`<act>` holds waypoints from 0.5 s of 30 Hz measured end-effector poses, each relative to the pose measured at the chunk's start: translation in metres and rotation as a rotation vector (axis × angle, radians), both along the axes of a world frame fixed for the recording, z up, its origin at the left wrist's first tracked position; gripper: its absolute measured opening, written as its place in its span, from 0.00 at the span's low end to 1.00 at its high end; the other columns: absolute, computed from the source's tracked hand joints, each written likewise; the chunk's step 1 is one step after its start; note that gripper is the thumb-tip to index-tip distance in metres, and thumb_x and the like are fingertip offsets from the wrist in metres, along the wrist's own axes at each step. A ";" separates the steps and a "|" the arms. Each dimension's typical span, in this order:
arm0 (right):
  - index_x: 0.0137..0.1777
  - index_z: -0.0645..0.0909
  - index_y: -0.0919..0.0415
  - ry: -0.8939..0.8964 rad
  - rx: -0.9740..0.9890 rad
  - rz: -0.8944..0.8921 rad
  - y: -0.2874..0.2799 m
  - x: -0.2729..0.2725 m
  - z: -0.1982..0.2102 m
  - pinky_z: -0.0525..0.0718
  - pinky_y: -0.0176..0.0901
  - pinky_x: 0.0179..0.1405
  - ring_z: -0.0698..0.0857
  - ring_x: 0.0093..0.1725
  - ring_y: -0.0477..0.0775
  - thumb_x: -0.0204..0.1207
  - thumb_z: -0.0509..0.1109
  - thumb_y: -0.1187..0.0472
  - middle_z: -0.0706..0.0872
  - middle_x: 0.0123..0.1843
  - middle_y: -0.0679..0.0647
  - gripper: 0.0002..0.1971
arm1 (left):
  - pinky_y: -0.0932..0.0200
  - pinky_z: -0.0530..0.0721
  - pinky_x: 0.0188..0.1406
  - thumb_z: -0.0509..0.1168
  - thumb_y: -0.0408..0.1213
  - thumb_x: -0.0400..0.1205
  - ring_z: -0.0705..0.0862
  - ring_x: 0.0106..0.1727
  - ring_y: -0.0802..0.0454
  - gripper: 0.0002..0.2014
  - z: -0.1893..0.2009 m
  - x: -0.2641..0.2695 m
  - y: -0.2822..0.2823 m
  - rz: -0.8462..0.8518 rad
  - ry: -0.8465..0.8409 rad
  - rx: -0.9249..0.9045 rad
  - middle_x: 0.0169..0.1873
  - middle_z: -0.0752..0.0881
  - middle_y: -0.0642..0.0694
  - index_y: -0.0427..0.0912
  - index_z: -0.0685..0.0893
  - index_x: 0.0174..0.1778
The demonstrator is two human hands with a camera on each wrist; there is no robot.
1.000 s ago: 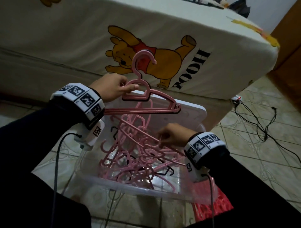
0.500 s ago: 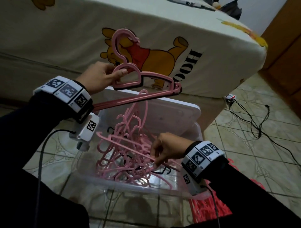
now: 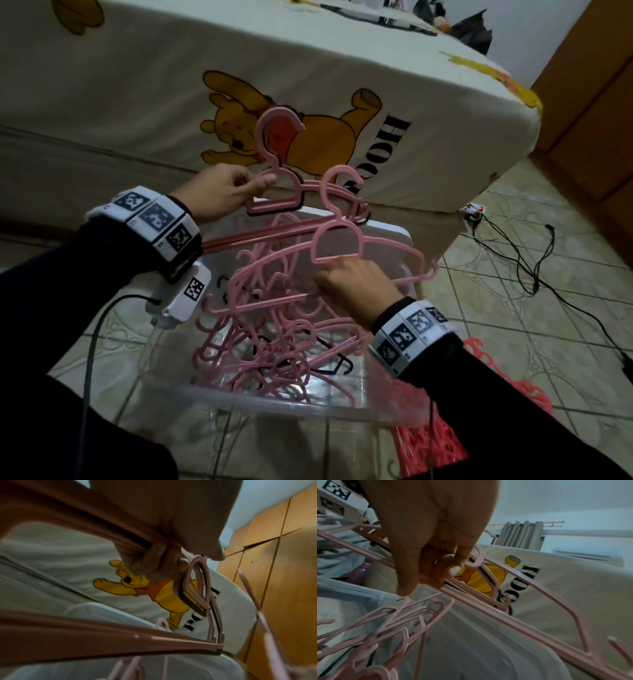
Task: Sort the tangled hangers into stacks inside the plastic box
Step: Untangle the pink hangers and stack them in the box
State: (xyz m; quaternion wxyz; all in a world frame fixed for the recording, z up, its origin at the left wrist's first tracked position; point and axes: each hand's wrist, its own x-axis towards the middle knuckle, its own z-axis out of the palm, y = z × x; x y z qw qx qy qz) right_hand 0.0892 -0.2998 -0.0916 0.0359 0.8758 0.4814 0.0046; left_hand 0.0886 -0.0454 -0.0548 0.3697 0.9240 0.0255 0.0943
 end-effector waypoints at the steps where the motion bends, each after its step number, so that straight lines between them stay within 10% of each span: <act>1: 0.51 0.81 0.59 -0.024 -0.005 0.022 0.004 -0.001 0.000 0.79 0.53 0.42 0.82 0.50 0.59 0.80 0.63 0.58 0.84 0.49 0.55 0.07 | 0.60 0.75 0.31 0.53 0.70 0.70 0.80 0.31 0.60 0.29 -0.002 0.000 -0.006 -0.026 0.015 -0.025 0.32 0.84 0.48 0.47 0.83 0.37; 9: 0.61 0.77 0.63 -0.148 -0.020 0.061 0.028 0.001 -0.001 0.77 0.53 0.41 0.80 0.60 0.61 0.82 0.58 0.64 0.82 0.60 0.58 0.12 | 0.78 0.71 0.27 0.66 0.58 0.76 0.80 0.30 0.73 0.12 -0.014 -0.001 -0.045 -0.263 0.049 -0.080 0.28 0.84 0.66 0.55 0.80 0.37; 15: 0.62 0.75 0.64 -0.055 0.091 0.038 0.030 0.004 -0.002 0.78 0.55 0.42 0.80 0.57 0.63 0.79 0.64 0.64 0.80 0.58 0.60 0.12 | 0.66 0.75 0.35 0.66 0.50 0.80 0.81 0.35 0.67 0.07 -0.018 0.004 -0.047 -0.239 -0.022 0.003 0.30 0.84 0.62 0.56 0.80 0.37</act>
